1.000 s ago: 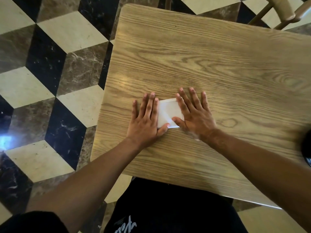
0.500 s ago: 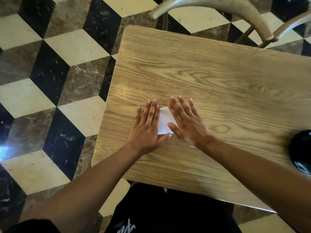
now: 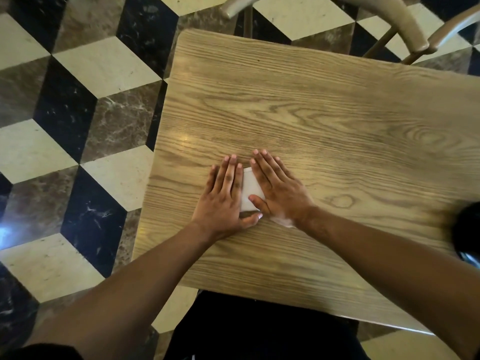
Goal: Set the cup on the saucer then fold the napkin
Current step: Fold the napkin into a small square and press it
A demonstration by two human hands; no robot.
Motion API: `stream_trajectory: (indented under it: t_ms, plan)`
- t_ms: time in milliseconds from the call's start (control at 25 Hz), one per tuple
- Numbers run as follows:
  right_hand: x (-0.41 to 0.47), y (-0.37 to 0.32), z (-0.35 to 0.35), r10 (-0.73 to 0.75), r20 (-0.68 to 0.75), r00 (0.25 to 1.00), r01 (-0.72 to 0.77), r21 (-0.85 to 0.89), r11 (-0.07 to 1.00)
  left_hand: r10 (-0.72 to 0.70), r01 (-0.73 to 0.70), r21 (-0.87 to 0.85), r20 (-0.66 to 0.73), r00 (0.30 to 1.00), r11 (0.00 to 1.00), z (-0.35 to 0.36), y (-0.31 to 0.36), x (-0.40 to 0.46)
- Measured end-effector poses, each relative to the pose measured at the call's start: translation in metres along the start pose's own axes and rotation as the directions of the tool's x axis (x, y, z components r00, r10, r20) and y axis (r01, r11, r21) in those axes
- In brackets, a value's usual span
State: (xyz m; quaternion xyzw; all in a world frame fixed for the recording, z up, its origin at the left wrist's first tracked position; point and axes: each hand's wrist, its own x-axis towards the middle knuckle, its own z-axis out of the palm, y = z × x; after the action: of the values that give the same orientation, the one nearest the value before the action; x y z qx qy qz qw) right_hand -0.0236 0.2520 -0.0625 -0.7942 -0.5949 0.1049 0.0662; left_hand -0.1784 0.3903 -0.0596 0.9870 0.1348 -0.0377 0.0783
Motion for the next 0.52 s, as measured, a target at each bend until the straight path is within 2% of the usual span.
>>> stream_trajectory:
  t_ms: [120, 280, 360, 440, 520]
  plan:
    - [0.002, 0.001, 0.005, 0.004, 0.031, 1.000, -0.004, -0.019, 1.000, -0.018, 0.018, 0.000, 0.013, 1.000, 1.000, 0.002, -0.002, 0.002]
    - [0.002, -0.005, -0.014, 0.027, 0.163, 0.986, -0.024, -0.017, 1.000, -0.022, 0.023, -0.007, 0.143, 0.990, 1.000, -0.017, 0.003, 0.003]
    - [0.001, -0.009, -0.027, 0.057, 0.174, 0.983, -0.059, 0.009, 0.998, -0.034, 0.046, -0.060, 0.177, 0.984, 0.997, -0.028, 0.004, 0.003]
    - [-0.008, -0.018, -0.035, 0.203, 0.098, 0.974, -0.215, 0.140, 0.966, -0.068, 0.091, -0.146, 0.154, 0.986, 0.985, -0.036, 0.005, -0.004]
    - [-0.019, -0.032, -0.039, 0.449, -0.032, 0.893, -0.412, 0.345, 0.844, -0.152, 0.171, -0.242, 0.096, 0.984, 0.955, -0.043, 0.006, -0.015]
